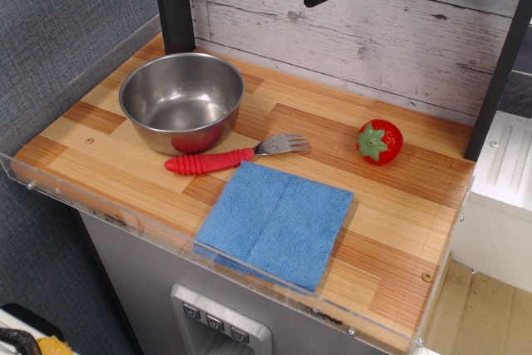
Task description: Put the fork on the cloth.
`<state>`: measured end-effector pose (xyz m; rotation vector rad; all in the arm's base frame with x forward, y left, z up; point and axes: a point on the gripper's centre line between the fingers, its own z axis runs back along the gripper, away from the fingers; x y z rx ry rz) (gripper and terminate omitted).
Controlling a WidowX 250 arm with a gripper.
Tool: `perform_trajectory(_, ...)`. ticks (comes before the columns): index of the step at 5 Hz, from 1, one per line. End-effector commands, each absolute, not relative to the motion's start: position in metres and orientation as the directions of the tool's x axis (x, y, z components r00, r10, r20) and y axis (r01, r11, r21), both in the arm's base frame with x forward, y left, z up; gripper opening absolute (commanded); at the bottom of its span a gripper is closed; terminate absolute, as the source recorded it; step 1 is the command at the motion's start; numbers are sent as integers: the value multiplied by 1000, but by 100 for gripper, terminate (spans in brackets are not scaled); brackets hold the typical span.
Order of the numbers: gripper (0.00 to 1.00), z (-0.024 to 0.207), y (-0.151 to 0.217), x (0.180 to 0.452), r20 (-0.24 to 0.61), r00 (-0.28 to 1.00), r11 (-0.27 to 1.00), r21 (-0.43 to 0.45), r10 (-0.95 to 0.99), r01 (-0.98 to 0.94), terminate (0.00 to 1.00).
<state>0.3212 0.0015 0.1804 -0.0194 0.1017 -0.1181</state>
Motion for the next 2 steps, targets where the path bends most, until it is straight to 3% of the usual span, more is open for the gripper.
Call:
perform_trajectory(1,100,180,2,321,-100,988,993,-25,-119,117,0)
perform_trajectory(2,100,188,-6,314,-46,947,948,9,-316,317,0)
